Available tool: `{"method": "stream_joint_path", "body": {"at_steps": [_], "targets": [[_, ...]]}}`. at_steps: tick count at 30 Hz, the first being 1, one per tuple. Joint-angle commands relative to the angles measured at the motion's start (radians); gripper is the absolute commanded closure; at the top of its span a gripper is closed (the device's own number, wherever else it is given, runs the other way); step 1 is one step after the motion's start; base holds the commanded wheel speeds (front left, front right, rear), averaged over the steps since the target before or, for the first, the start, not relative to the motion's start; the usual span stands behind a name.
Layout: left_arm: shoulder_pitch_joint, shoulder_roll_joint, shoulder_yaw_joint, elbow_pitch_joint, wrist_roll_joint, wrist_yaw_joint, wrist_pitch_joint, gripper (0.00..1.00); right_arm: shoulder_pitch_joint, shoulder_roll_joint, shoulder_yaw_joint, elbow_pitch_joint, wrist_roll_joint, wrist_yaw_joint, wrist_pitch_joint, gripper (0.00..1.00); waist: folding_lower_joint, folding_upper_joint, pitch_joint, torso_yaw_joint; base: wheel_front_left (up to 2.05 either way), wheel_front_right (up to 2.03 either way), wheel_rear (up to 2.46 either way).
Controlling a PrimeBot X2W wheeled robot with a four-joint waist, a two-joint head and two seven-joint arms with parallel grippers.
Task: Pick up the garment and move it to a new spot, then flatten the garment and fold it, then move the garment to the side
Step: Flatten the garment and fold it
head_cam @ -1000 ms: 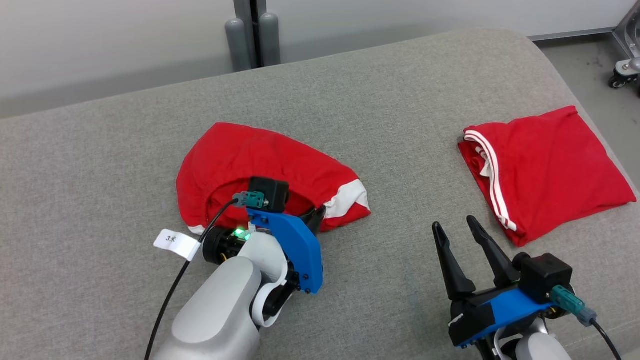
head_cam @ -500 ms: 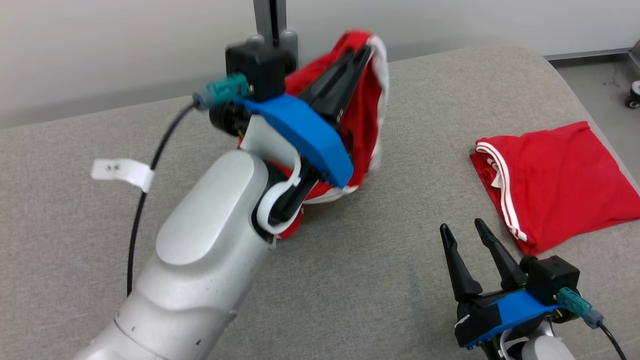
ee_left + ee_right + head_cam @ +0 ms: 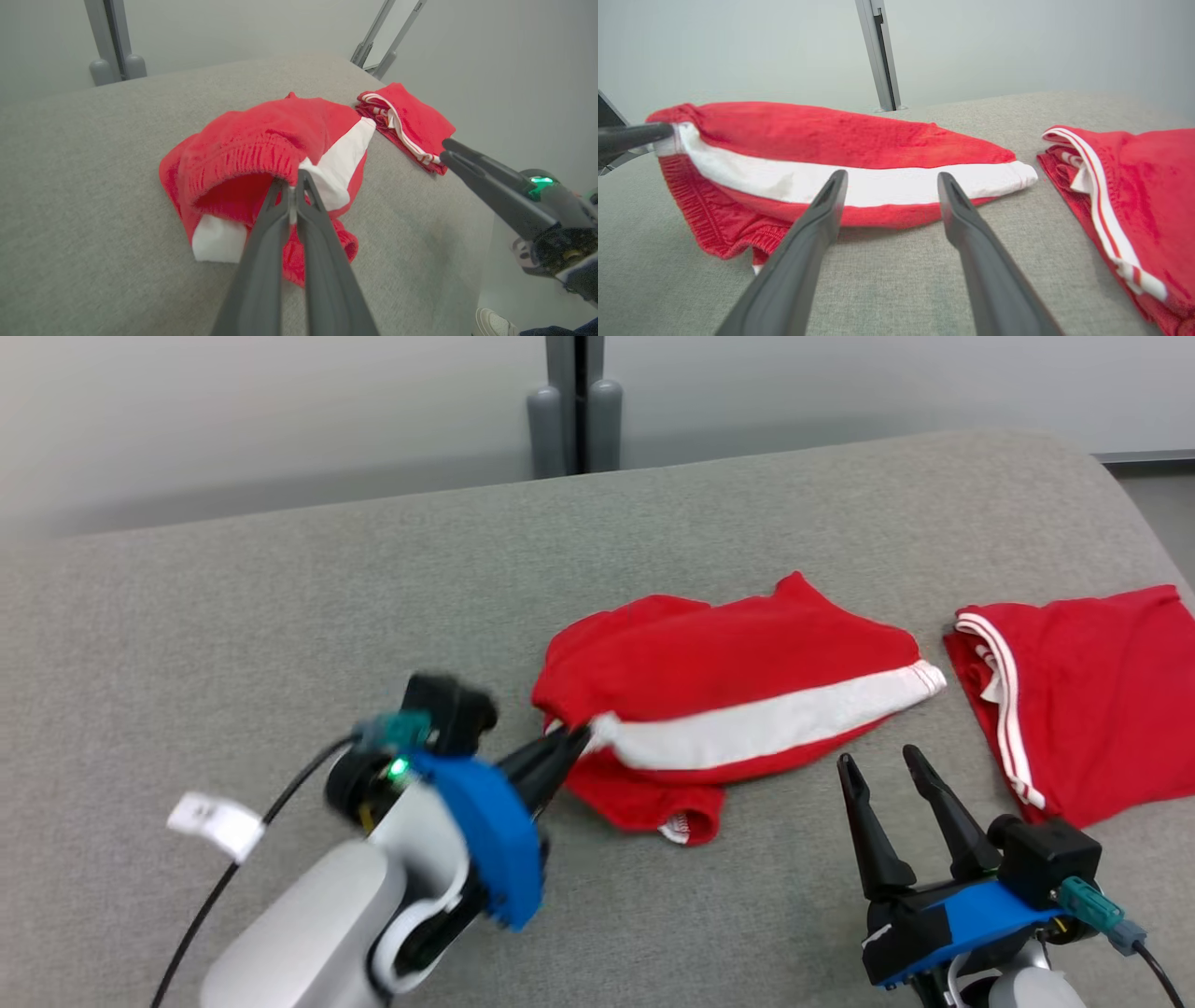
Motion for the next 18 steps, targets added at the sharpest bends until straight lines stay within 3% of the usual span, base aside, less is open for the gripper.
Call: {"method": "stream_joint_path", "body": {"at_steps": [1, 5, 9, 16, 17, 18], "targets": [[0.043, 0.046, -0.002, -0.007, 0.017, 0.021, 0.006, 1.0, 0.001, -0.002, -0.007, -0.007, 0.0, 0.001, 0.0, 0.0, 0.0001, 0.0, 0.011, 0.021, 0.0, 0.0, 0.0], [0.123, 0.118, 0.013, 0.008, 0.041, 0.075, -0.018, 1.0, -0.001, -0.005, -0.007, -0.017, -0.006, 0.001, 0.008, 0.0, 0.0001, 0.0, 0.015, 0.051, 0.0, 0.0, 0.0], [0.153, 0.15, 0.026, 0.045, 0.08, 0.121, -0.071, 1.0, -0.009, -0.005, 0.0, -0.021, -0.007, 0.001, 0.017, 0.0, 0.0001, 0.0, 0.008, 0.068, 0.0, 0.0, 0.0], [0.155, 0.147, 0.047, 0.117, 0.109, 0.165, -0.143, 1.0, -0.009, -0.008, 0.009, -0.021, -0.002, 0.001, 0.027, 0.0, 0.0001, 0.0, -0.011, 0.071, 0.0, 0.0, 0.0], [0.163, 0.137, 0.051, 0.131, 0.104, 0.169, -0.167, 0.57, -0.003, -0.011, 0.008, -0.021, -0.001, 0.001, 0.029, 0.0, 0.0001, 0.0, -0.02, 0.069, 0.0, 0.0, 0.0], [0.163, 0.137, 0.051, 0.131, 0.104, 0.169, -0.167, 0.57, -0.003, -0.011, 0.008, -0.021, -0.001, 0.001, 0.029, 0.0, 0.0001, 0.0, -0.02, 0.069, 0.0, 0.0, 0.0]]}}
